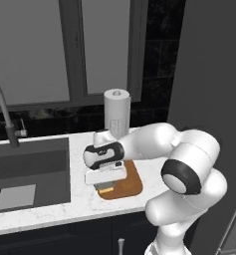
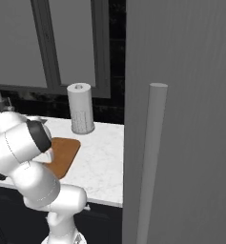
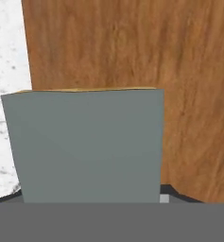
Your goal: Pick up the sponge from the counter and clean the cutting board by briefly scrubbing or pressing down on the cutting board. Once finished, release the sponge.
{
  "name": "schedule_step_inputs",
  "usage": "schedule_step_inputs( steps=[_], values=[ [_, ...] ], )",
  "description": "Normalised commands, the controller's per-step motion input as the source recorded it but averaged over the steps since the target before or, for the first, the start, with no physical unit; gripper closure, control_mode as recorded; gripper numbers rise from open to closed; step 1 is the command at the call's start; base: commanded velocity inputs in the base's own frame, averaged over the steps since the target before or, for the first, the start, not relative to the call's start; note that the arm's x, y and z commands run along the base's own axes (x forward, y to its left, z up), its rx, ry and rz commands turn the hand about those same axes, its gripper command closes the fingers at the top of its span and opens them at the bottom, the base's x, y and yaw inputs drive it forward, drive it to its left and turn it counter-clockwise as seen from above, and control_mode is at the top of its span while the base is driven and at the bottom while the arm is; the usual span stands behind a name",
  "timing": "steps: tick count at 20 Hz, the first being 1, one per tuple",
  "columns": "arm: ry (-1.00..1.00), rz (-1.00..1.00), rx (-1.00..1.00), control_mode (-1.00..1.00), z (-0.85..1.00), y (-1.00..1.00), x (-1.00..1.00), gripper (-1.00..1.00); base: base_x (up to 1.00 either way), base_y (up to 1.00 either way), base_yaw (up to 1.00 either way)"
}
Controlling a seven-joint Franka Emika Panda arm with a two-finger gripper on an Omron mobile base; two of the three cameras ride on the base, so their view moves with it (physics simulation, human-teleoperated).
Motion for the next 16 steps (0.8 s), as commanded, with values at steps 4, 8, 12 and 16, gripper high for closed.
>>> schedule_step_inputs(
  steps=[4,8,12,16],
  values=[
    [0.0,0.04,0.0,-1.0,-0.3,-0.95,0.0,1.0,0.0,0.0,0.0],
    [0.0,0.11,0.0,-1.0,-0.33,-1.0,0.0,1.0,0.0,0.0,0.0],
    [0.0,0.1,0.02,-1.0,-0.28,-1.0,-0.05,1.0,0.0,0.0,0.0],
    [0.0,0.1,0.01,-1.0,-0.23,-1.0,-0.03,1.0,0.0,0.0,0.0]
  ],
)
